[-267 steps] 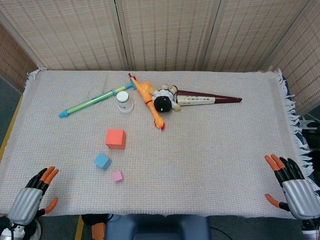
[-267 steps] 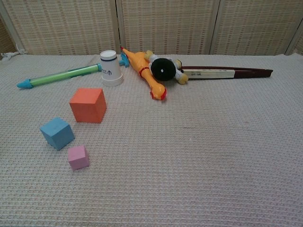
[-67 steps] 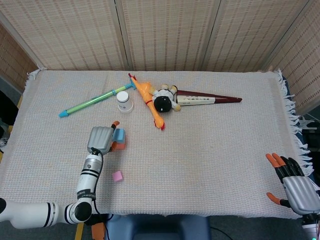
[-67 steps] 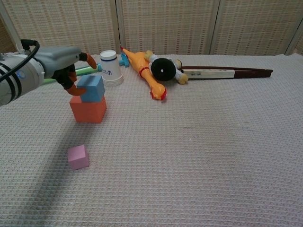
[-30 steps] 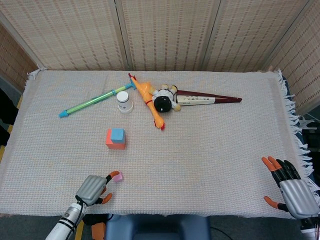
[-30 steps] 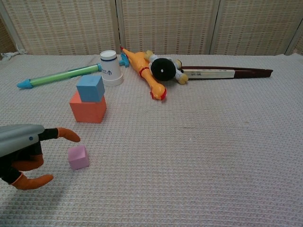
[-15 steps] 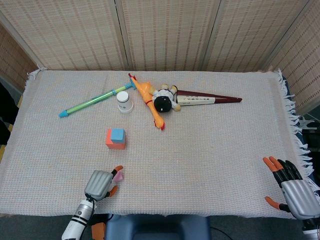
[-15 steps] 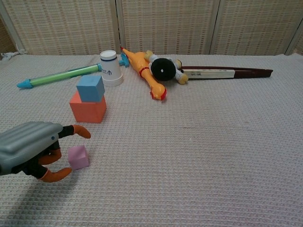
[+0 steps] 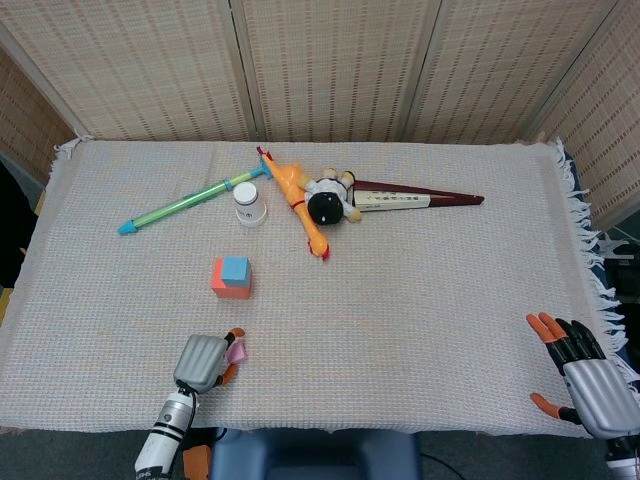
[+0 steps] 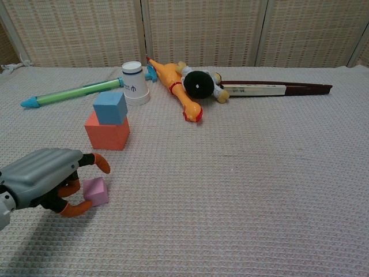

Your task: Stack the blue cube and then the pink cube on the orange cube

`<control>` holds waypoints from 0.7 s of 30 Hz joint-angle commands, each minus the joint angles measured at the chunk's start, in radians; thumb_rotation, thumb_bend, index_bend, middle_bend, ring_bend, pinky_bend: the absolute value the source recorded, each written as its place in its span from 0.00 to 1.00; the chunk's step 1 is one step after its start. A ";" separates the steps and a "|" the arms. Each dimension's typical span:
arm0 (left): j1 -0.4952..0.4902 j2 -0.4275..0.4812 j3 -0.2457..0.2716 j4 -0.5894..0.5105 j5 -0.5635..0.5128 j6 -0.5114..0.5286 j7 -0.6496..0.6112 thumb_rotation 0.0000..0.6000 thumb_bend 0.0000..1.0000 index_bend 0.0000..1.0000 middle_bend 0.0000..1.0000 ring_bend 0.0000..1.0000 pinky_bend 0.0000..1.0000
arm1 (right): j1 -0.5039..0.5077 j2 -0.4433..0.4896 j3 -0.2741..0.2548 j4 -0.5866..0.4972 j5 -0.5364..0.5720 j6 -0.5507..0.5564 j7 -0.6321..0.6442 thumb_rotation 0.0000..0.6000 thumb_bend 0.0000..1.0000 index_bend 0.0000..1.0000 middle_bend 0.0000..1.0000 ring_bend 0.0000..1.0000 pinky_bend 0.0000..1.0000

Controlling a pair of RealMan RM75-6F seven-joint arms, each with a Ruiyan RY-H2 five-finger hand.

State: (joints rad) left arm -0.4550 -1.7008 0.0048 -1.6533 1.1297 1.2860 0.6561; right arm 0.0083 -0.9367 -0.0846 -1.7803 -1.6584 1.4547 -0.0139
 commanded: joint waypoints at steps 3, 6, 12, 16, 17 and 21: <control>0.004 -0.008 -0.005 0.017 0.008 0.000 0.003 1.00 0.32 0.33 1.00 1.00 1.00 | 0.000 0.000 0.003 0.000 0.006 0.000 0.000 1.00 0.07 0.00 0.00 0.00 0.00; 0.007 -0.013 -0.009 0.026 0.009 -0.002 0.006 1.00 0.32 0.38 1.00 1.00 1.00 | 0.000 0.000 0.003 -0.001 0.008 -0.002 -0.002 1.00 0.07 0.00 0.00 0.00 0.00; 0.014 -0.018 -0.016 0.041 0.026 0.003 0.000 1.00 0.32 0.45 1.00 1.00 1.00 | 0.001 0.000 0.003 -0.003 0.011 -0.006 -0.005 1.00 0.07 0.00 0.00 0.00 0.00; 0.018 -0.011 -0.021 0.043 0.041 0.008 -0.007 1.00 0.33 0.50 1.00 1.00 1.00 | 0.002 -0.001 0.004 -0.003 0.013 -0.009 -0.008 1.00 0.07 0.00 0.00 0.00 0.00; 0.019 -0.005 -0.022 0.039 0.048 0.010 -0.010 1.00 0.33 0.51 1.00 1.00 1.00 | 0.002 -0.002 0.004 -0.003 0.013 -0.009 -0.008 1.00 0.07 0.00 0.00 0.00 0.00; 0.021 0.042 -0.019 0.003 0.082 0.014 -0.020 1.00 0.33 0.53 1.00 1.00 1.00 | 0.003 -0.002 0.004 -0.003 0.016 -0.012 -0.009 1.00 0.07 0.00 0.00 0.00 0.00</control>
State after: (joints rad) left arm -0.4353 -1.6770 -0.0158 -1.6349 1.1971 1.2971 0.6405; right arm 0.0110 -0.9388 -0.0801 -1.7836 -1.6421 1.4431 -0.0231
